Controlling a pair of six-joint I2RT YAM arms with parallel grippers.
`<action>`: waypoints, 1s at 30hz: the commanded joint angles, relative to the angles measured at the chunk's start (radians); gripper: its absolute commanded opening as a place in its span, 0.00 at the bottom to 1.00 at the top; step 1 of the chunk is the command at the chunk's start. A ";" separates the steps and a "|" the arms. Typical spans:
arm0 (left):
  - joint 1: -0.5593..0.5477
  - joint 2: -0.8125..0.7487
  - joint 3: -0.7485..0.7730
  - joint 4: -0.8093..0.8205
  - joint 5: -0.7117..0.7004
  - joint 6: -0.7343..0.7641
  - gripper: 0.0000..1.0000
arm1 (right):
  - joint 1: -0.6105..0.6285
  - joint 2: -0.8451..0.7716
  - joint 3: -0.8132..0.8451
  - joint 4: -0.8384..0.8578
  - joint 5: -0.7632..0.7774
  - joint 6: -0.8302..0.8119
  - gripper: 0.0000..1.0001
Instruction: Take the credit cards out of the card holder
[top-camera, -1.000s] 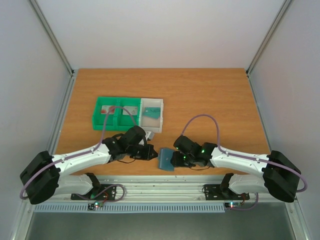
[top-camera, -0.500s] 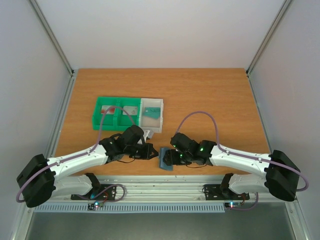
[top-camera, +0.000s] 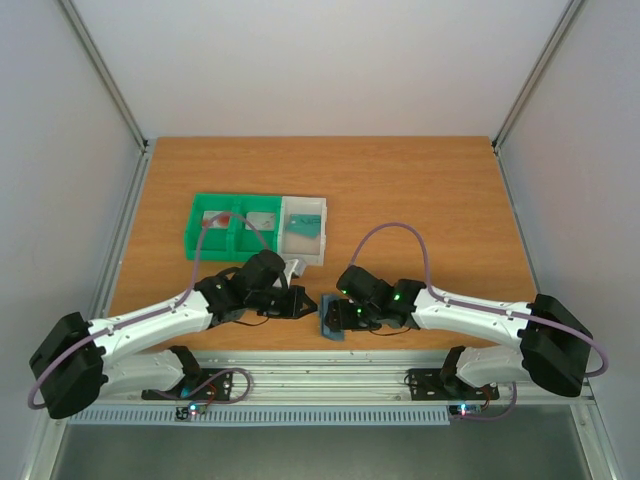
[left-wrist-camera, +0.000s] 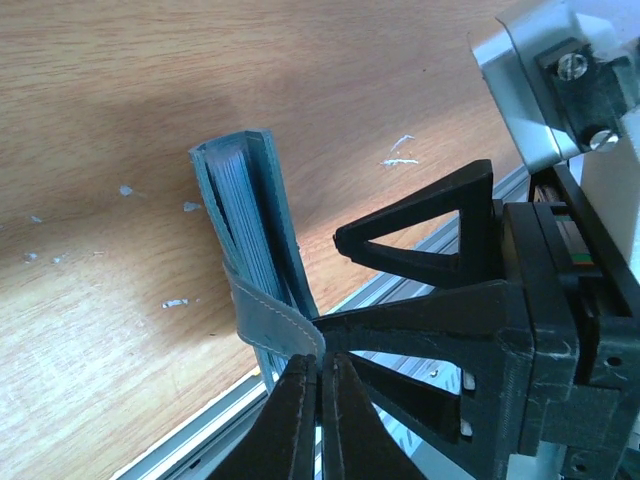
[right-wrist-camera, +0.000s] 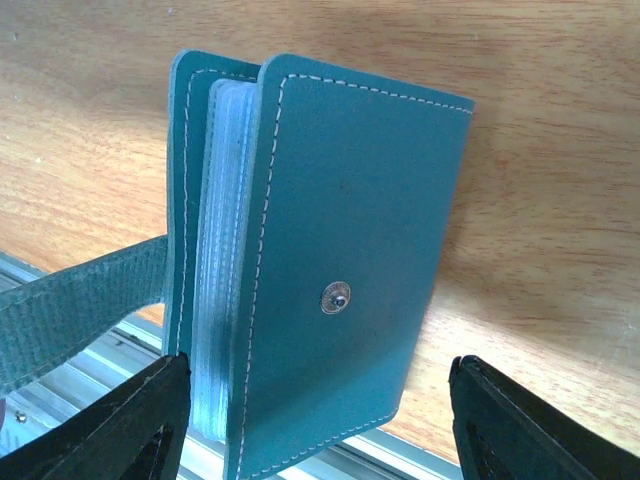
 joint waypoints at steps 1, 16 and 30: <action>0.001 -0.025 -0.012 0.035 0.013 -0.004 0.00 | 0.009 0.007 0.036 -0.047 0.051 -0.008 0.71; 0.001 -0.080 -0.045 -0.060 -0.076 0.023 0.00 | 0.009 -0.081 0.006 -0.207 0.213 0.007 0.68; 0.001 -0.085 -0.056 -0.117 -0.130 0.051 0.00 | 0.009 -0.054 -0.006 -0.268 0.316 0.035 0.31</action>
